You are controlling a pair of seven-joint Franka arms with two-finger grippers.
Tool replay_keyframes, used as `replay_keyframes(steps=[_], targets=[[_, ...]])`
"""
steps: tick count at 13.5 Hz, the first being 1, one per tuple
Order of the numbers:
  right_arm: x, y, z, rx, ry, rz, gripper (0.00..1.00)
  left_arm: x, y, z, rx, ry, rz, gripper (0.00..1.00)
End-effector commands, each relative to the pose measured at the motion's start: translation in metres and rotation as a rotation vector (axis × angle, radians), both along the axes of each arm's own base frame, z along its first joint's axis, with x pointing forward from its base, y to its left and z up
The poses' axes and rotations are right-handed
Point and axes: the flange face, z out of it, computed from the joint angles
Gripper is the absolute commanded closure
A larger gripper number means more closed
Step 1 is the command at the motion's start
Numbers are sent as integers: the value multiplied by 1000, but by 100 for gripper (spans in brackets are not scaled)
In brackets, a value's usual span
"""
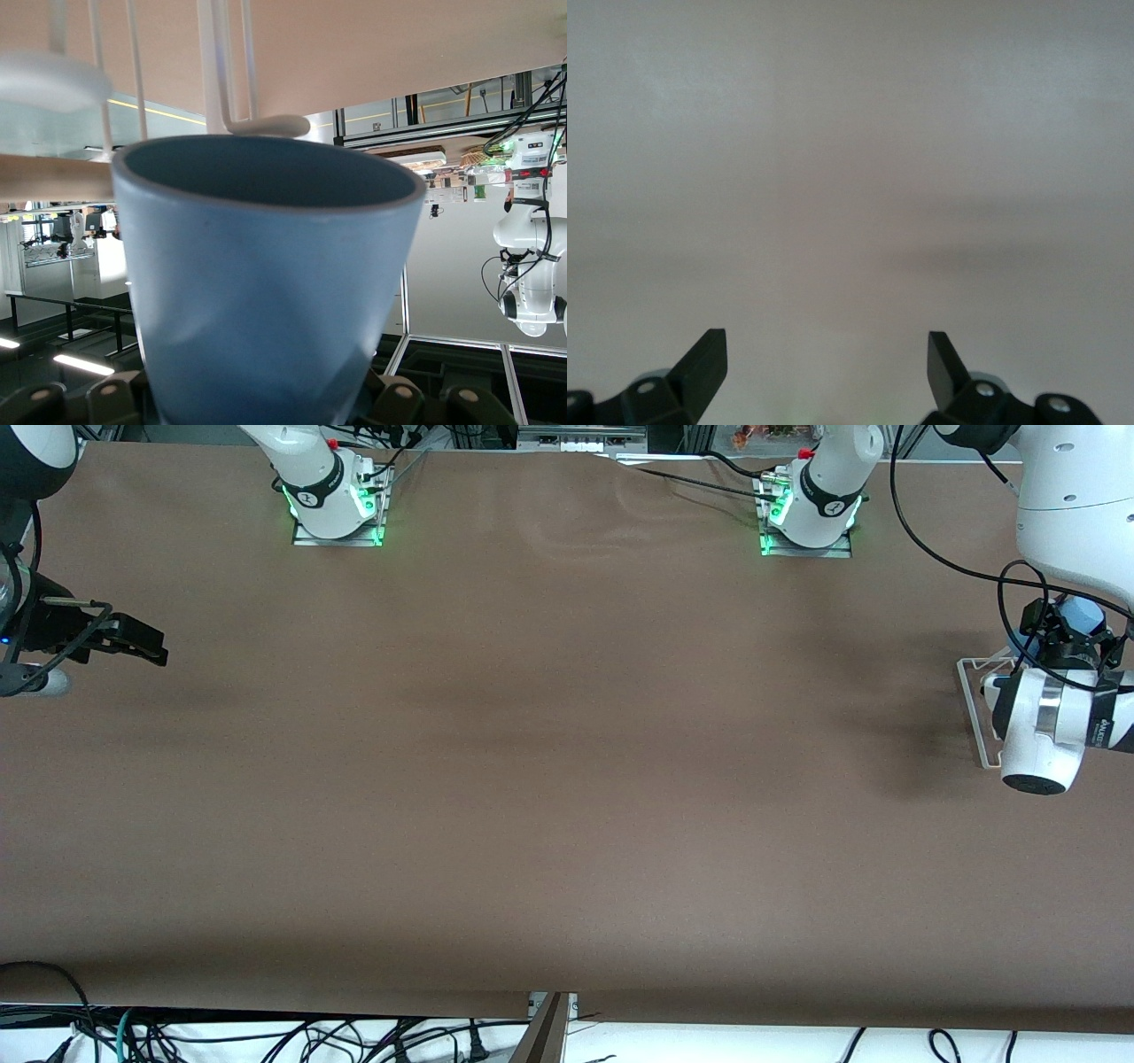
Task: Transfer cup to left arm and place on rack
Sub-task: 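Lower the cup onto the wire rack with the left gripper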
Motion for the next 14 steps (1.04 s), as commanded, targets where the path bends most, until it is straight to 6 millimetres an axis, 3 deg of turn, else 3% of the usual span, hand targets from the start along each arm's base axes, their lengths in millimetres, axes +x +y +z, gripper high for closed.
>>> replay_keyframes(steps=[1,14], targets=[[-1,3,4,0,1,14,0,-7,3,-5,23,23,-14,100],[-1,1,4,0,1,12,0,-20,14,-7,3,88,-25,100]])
